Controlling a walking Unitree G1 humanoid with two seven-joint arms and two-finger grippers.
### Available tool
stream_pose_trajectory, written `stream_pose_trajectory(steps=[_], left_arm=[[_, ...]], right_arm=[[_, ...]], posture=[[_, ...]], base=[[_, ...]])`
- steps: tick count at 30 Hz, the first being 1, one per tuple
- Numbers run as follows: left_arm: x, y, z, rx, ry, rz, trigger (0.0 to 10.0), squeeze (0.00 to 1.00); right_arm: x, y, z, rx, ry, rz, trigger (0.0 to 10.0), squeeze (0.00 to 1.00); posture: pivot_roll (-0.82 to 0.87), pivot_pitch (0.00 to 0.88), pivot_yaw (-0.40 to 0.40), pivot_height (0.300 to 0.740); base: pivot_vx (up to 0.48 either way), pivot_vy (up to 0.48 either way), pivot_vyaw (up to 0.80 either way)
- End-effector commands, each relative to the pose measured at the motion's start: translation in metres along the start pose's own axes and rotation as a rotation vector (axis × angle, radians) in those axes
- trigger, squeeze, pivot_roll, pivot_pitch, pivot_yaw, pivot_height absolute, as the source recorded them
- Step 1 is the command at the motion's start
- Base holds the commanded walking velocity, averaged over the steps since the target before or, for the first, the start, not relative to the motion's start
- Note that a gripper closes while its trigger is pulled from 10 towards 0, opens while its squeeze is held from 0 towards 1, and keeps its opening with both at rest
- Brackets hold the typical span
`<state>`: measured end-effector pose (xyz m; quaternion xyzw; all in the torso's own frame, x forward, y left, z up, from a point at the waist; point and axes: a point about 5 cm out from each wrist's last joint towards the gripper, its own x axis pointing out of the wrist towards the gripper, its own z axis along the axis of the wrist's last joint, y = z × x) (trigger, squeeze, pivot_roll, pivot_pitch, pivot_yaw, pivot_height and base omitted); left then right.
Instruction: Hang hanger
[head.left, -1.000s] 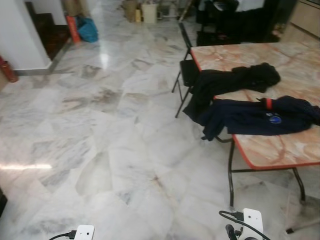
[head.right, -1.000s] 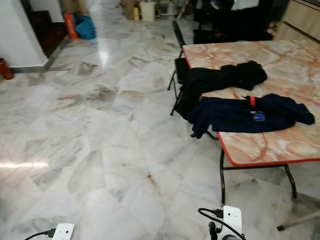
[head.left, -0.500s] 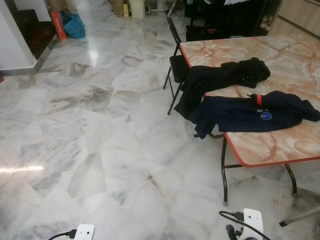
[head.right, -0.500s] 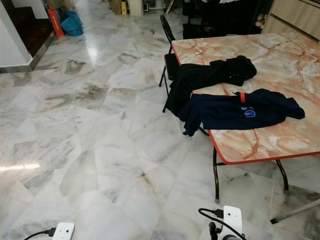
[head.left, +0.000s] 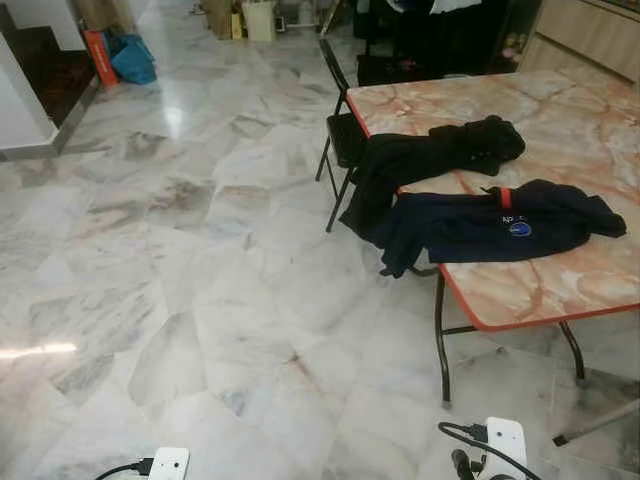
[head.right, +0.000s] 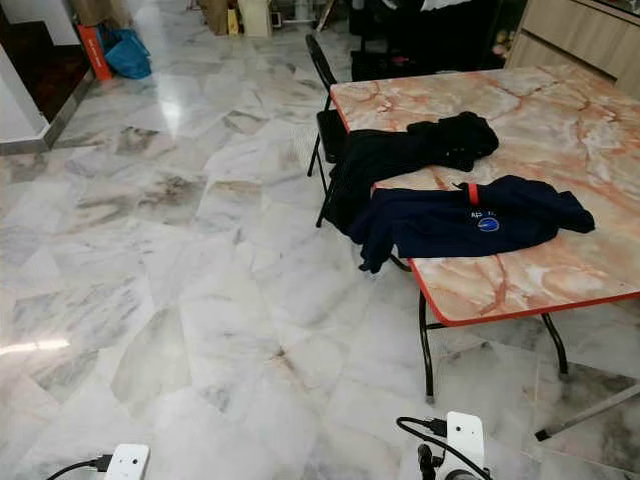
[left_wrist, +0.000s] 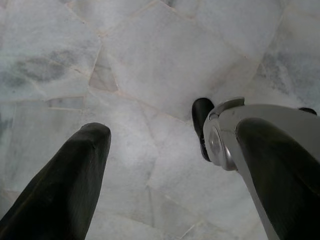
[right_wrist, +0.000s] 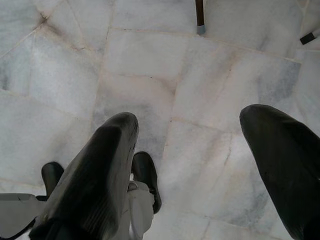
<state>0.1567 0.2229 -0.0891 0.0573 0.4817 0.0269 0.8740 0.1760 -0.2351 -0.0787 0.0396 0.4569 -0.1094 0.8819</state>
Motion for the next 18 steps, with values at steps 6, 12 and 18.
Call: stream_pose_trajectory(steps=[6, 12, 18], left_arm=[[-0.0011, 0.0033, -0.0036, -0.012, 0.003, 0.010, 10.0, 0.00], [-0.0010, 0.0037, -0.0027, 0.000, 0.001, 0.010, 10.0, 0.00], [-0.0009, 0.0034, -0.0023, 0.000, 0.000, 0.010, 10.0, 0.00]], right_arm=[[-0.0002, -0.0008, -0.0015, -0.008, 0.012, -0.001, 10.0, 0.00], [-0.0001, -0.0006, -0.0009, -0.006, 0.010, -0.002, 10.0, 0.00], [0.0000, -0.0009, -0.0004, -0.005, 0.010, -0.003, 10.0, 0.00]], posture=[[0.04, 0.000, 0.013, 0.740], [0.04, 0.000, 0.012, 0.740], [0.04, 0.000, 0.009, 0.740]], base=[[0.000, -0.240, -0.74], [0.000, 0.000, -0.74], [0.000, 0.000, -0.74]])
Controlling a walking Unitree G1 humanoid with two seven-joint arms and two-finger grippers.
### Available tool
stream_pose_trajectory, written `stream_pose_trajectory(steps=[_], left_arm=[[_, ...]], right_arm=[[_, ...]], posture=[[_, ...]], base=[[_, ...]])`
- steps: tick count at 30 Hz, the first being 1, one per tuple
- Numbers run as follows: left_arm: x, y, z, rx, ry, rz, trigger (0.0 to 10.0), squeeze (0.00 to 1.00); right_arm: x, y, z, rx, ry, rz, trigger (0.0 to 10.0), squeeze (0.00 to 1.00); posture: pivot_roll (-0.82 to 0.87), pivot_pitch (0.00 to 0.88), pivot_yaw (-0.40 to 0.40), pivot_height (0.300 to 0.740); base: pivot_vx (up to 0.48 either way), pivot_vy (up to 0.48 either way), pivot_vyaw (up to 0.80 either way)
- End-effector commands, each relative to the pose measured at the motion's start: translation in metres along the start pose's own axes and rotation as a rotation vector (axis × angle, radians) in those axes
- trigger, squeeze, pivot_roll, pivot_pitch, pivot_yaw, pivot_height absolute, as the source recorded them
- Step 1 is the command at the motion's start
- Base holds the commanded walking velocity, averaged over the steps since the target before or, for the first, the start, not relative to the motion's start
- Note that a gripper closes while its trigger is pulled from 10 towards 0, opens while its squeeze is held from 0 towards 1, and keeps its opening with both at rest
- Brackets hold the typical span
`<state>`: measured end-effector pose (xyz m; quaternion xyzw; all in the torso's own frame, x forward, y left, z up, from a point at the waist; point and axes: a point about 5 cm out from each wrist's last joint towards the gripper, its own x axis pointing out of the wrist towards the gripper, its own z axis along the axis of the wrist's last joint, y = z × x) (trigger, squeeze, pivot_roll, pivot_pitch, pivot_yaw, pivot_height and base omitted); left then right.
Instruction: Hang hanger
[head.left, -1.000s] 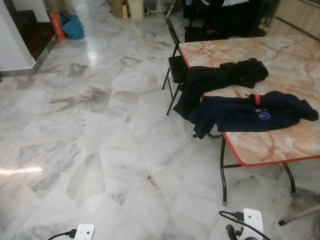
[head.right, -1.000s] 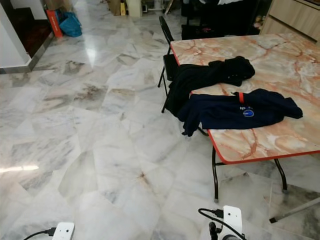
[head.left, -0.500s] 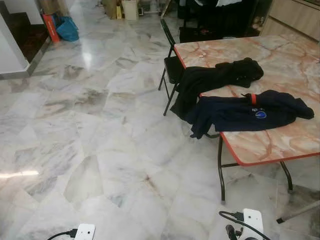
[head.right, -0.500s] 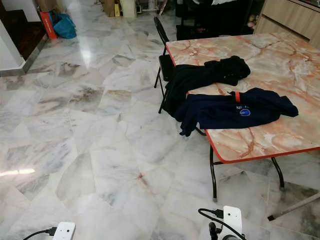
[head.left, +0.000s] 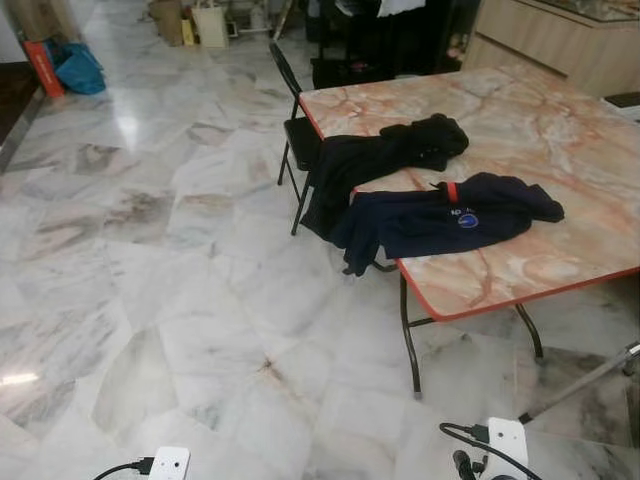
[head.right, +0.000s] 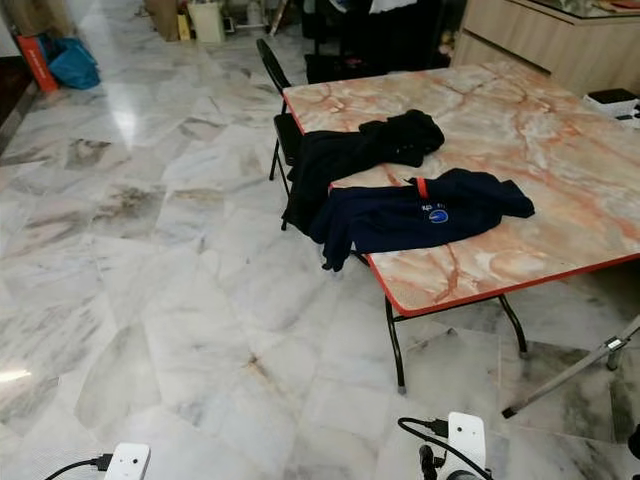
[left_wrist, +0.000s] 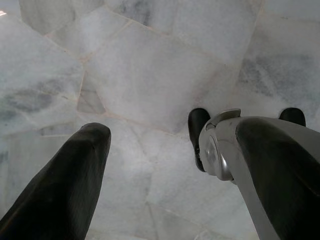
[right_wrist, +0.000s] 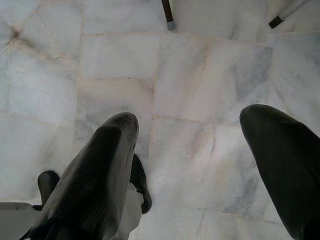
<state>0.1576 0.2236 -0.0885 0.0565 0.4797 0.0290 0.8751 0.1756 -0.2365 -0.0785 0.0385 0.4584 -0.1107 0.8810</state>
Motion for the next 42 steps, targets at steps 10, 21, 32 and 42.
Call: stream_pose_trajectory(steps=[10, 21, 32, 42], left_arm=[[-0.0008, 0.0029, -0.0022, 0.028, 0.003, 0.008, 10.0, 0.00], [-0.0007, 0.0030, -0.0017, 0.036, 0.002, 0.008, 10.0, 0.00], [-0.0007, 0.0028, -0.0019, 0.021, 0.001, 0.010, 10.0, 0.00], [-0.0007, 0.0026, -0.0016, 0.018, -0.001, 0.008, 10.0, 0.00]], right_arm=[[0.0002, 0.0007, 0.0002, -0.004, 0.006, 0.001, 10.0, 0.00], [0.0003, 0.0008, 0.0005, -0.004, 0.006, 0.001, 10.0, 0.00], [0.0003, 0.0004, 0.0008, -0.005, 0.006, 0.001, 10.0, 0.00], [0.0003, 0.0004, 0.0010, -0.005, 0.005, 0.001, 10.0, 0.00]], posture=[[0.05, 0.000, 0.008, 0.740], [0.05, 0.000, 0.007, 0.740], [0.05, 0.000, 0.005, 0.740], [0.04, 0.000, 0.006, 0.740]], base=[[0.000, -0.197, -0.74], [0.000, -0.126, -0.74], [0.000, -0.032, -0.74], [0.000, 0.000, -0.74]])
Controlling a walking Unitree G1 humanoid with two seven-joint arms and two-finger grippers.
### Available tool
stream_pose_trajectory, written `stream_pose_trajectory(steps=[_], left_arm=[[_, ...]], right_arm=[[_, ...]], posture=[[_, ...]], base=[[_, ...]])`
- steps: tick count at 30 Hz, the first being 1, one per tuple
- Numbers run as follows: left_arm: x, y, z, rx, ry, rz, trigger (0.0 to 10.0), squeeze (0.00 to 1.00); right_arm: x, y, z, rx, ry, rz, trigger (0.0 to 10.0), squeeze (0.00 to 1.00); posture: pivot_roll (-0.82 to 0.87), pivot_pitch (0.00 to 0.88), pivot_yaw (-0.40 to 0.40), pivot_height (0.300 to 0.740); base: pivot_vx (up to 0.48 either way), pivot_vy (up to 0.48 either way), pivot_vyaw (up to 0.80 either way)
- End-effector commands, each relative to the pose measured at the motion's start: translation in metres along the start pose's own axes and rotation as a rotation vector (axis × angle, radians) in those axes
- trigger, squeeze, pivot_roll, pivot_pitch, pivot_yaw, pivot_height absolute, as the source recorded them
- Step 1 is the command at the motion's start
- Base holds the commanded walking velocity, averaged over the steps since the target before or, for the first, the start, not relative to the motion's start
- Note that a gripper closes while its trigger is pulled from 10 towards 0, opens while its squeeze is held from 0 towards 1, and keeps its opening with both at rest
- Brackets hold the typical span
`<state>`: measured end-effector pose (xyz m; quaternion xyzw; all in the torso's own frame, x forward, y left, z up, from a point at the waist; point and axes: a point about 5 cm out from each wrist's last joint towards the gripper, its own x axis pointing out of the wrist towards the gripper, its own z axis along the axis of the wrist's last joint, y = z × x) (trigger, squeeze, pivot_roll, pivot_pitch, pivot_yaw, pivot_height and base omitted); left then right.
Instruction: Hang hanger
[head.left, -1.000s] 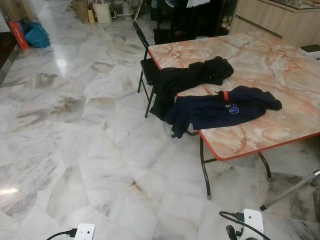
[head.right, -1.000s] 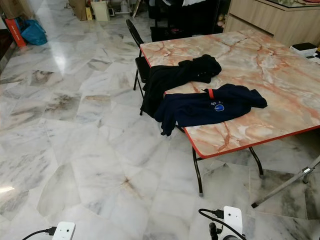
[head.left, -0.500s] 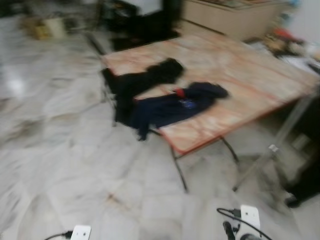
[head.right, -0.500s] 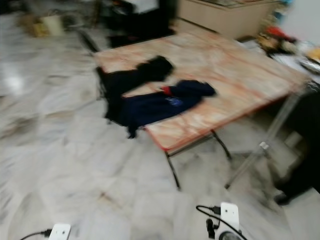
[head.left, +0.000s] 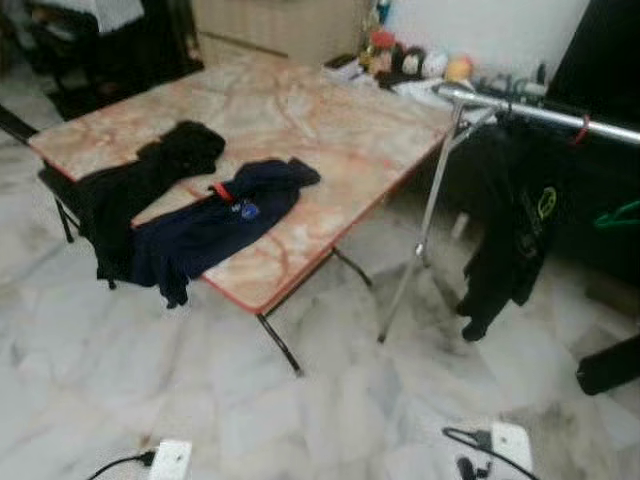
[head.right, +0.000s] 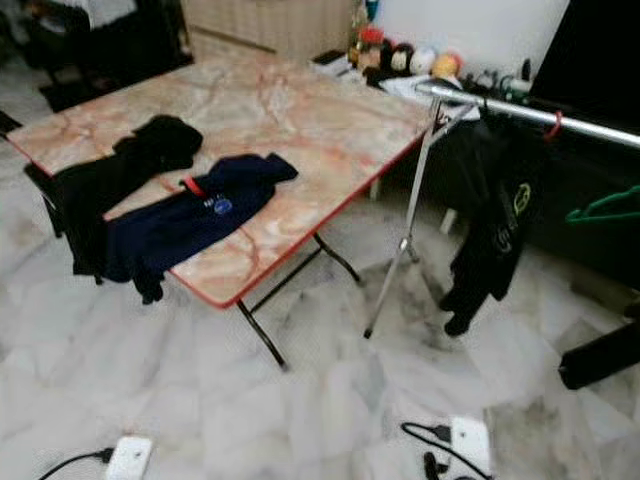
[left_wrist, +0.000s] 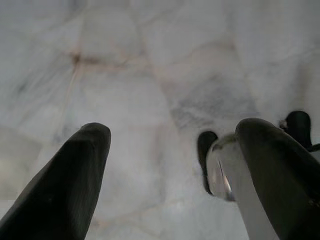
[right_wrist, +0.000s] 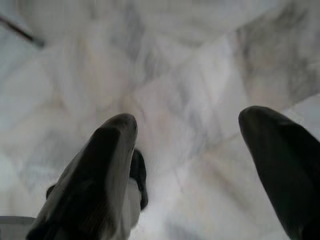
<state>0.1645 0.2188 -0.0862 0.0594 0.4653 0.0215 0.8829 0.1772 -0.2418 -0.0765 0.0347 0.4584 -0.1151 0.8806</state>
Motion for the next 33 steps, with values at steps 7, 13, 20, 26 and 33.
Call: stream_pose_trajectory(steps=[7, 13, 20, 26, 33], left_arm=[[-0.0024, 0.0063, -0.0094, 0.010, 0.033, 0.013, 10.0, 0.00], [-0.0026, 0.0061, -0.0102, 0.011, 0.034, 0.010, 10.0, 0.00], [-0.0027, 0.0061, -0.0105, 0.015, 0.035, 0.006, 10.0, 0.00], [-0.0028, 0.0064, -0.0107, 0.012, 0.034, 0.006, 10.0, 0.00], [-0.0027, 0.0068, -0.0104, 0.011, 0.034, 0.007, 10.0, 0.00]], right_arm=[[0.0001, 0.0049, -0.0028, -0.005, 0.007, 0.012, 10.0, 0.00], [-0.0001, 0.0046, -0.0036, -0.008, 0.009, 0.013, 10.0, 0.00], [-0.0002, 0.0047, -0.0041, -0.011, 0.010, 0.013, 10.0, 0.00], [-0.0002, 0.0048, -0.0043, -0.013, 0.011, 0.014, 10.0, 0.00], [-0.0001, 0.0050, -0.0038, -0.011, 0.010, 0.014, 10.0, 0.00]], posture=[[0.04, 0.000, 0.007, 0.740], [0.04, 0.000, 0.007, 0.740], [0.04, 0.000, 0.008, 0.740], [0.04, 0.000, 0.005, 0.740], [0.05, 0.000, 0.005, 0.740]], base=[[0.000, 0.000, -0.73], [0.000, 0.000, -0.73], [0.000, 0.000, -0.72], [0.000, 0.000, -0.72], [0.000, 0.000, -0.72]])
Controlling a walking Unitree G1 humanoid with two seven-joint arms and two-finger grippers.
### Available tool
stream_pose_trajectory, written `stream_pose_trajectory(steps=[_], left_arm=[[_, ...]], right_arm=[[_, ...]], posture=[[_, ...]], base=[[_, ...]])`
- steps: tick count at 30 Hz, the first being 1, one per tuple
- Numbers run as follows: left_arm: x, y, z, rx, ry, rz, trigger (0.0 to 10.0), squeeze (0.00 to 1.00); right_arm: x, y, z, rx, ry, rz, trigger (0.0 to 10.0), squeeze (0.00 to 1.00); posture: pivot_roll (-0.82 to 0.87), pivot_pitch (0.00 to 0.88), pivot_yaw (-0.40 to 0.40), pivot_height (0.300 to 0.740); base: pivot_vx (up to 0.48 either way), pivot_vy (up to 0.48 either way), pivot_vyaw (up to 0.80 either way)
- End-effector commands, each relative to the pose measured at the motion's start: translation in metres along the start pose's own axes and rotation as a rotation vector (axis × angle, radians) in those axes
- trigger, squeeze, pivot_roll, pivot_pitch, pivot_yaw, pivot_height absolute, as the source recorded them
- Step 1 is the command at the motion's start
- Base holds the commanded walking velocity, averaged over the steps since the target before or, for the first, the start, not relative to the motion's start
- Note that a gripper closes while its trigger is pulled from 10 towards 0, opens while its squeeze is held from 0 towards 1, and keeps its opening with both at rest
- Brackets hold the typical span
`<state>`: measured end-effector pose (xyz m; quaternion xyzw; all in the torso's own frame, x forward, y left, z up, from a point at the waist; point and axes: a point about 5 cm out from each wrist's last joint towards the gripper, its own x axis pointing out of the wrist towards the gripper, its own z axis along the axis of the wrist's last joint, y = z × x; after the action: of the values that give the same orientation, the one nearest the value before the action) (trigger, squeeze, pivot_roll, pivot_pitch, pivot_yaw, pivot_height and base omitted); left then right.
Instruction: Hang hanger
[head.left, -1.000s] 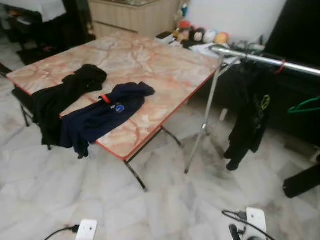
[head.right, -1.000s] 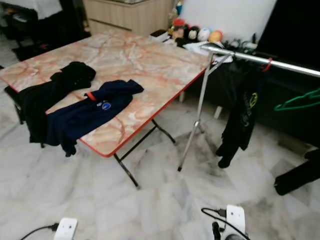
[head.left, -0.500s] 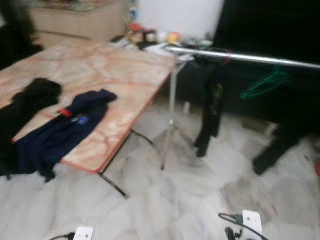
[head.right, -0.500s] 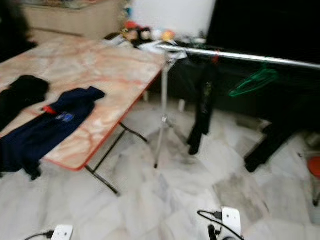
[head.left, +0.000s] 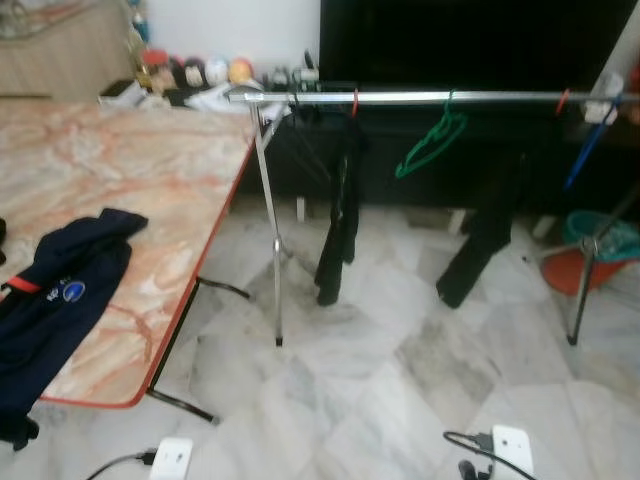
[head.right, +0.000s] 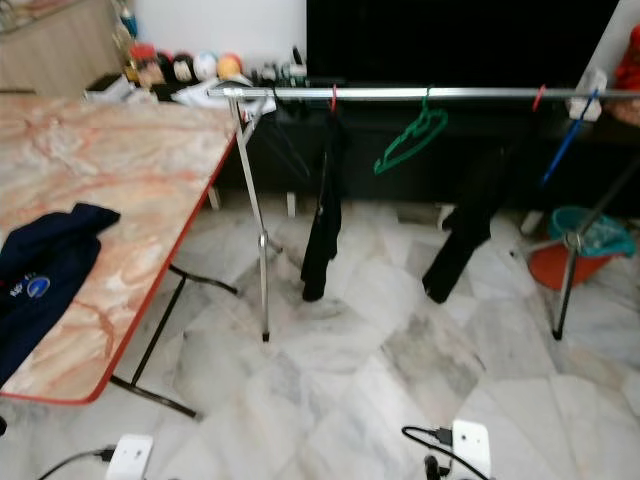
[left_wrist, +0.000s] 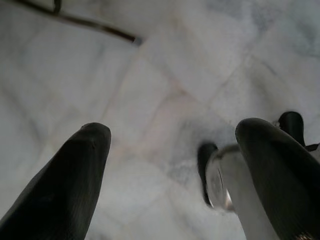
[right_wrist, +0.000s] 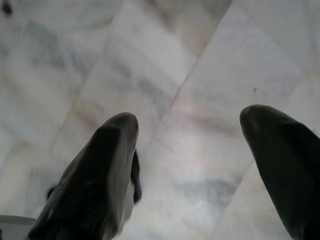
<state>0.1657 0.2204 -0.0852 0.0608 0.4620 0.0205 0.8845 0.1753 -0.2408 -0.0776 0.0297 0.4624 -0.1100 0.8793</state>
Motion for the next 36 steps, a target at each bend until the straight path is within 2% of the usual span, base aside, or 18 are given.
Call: stream_pose_trajectory(steps=[1, 6, 23, 31, 36], left_arm=[[-0.0028, 0.0050, -0.0118, 0.008, 0.042, 0.008, 10.0, 0.00], [-0.0028, 0.0052, -0.0117, 0.006, 0.041, 0.009, 10.0, 0.00], [-0.0029, 0.0044, -0.0118, -0.021, 0.037, -0.001, 10.0, 0.00], [-0.0029, 0.0043, -0.0120, -0.023, 0.037, 0.001, 10.0, 0.00], [-0.0029, 0.0043, -0.0120, -0.022, 0.036, 0.000, 10.0, 0.00]], right_arm=[[0.0002, 0.0044, -0.0015, 0.004, 0.003, 0.010, 10.0, 0.00], [0.0002, 0.0044, -0.0012, 0.008, 0.000, 0.010, 10.0, 0.00], [0.0001, 0.0044, -0.0006, 0.023, -0.017, 0.005, 10.0, 0.00], [0.0001, 0.0041, -0.0014, 0.021, -0.007, 0.003, 10.0, 0.00], [0.0001, 0.0042, -0.0014, 0.022, -0.008, 0.005, 10.0, 0.00]], posture=[[0.05, 0.000, 0.005, 0.740], [0.04, 0.000, 0.006, 0.740], [0.05, 0.000, 0.007, 0.740], [0.05, 0.000, 0.005, 0.740], [0.05, 0.000, 0.005, 0.740]], base=[[0.000, 0.000, -0.72], [0.000, 0.000, -0.71], [0.000, 0.000, 0.00], [0.245, 0.000, 0.00], [0.260, 0.000, -0.75]])
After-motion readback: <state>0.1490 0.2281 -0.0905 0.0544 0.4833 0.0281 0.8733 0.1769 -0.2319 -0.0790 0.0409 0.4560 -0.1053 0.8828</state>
